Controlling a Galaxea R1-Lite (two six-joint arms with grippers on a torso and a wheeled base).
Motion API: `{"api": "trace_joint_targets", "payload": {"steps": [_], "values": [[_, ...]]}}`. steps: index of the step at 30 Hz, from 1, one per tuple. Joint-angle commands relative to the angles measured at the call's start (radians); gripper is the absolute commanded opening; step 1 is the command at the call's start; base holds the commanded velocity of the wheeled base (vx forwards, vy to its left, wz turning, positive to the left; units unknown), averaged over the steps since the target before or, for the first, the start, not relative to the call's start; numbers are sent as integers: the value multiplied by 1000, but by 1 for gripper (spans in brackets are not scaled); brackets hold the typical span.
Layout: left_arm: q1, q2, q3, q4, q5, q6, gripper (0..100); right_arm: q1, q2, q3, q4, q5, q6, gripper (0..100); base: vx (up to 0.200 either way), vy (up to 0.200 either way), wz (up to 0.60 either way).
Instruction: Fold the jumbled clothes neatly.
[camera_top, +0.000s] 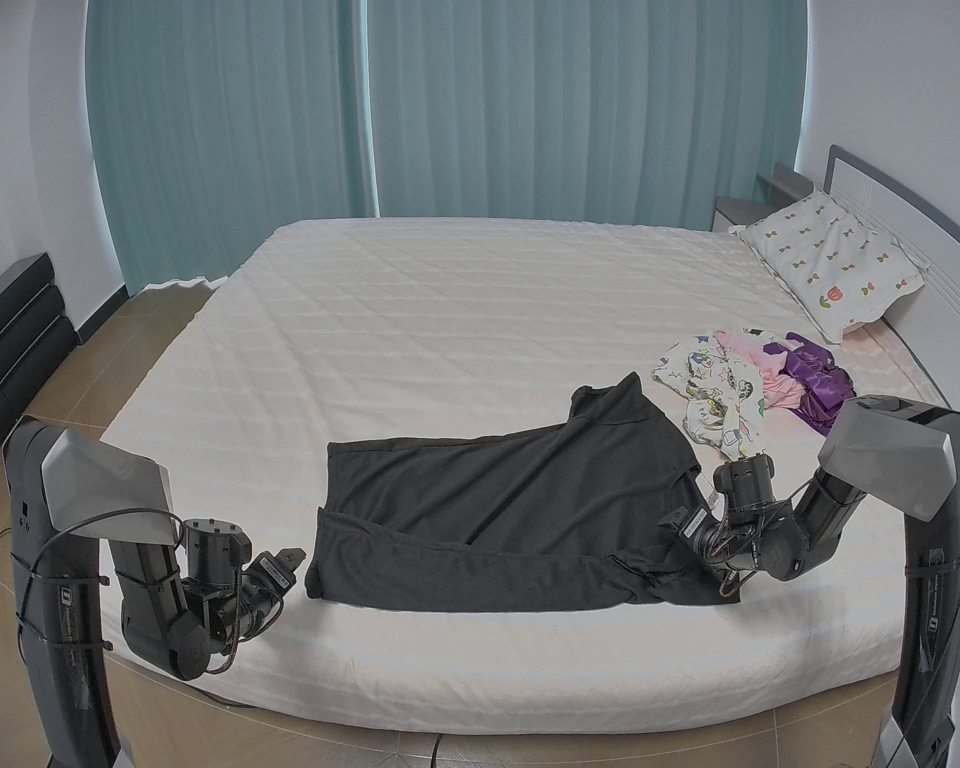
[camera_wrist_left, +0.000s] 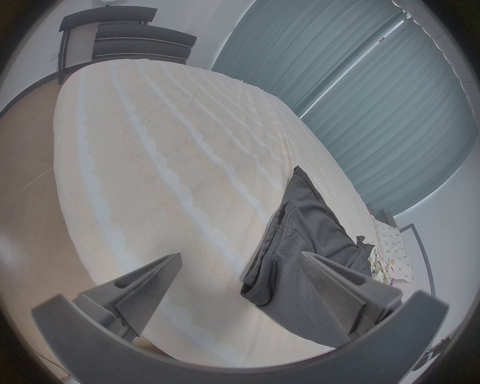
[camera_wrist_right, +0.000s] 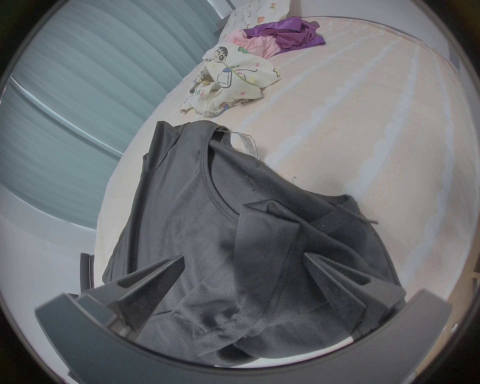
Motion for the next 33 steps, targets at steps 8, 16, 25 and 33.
{"api": "trace_joint_targets", "payload": {"steps": [8,16,25,33], "values": [[0,0,1,0,1,-1,100,0,14,0,1,-39,-1,0,0,0,0],[0,0,1,0,1,-1,100,-4,-53,59,-1,-39,8,0,0,0,0],[0,0,2,0,1,-1,100,5,-225,143,22,-26,16,0,0,0,0],[0,2,2,0,1,-1,100,17,-317,172,137,-20,19,0,0,0,0]]}}
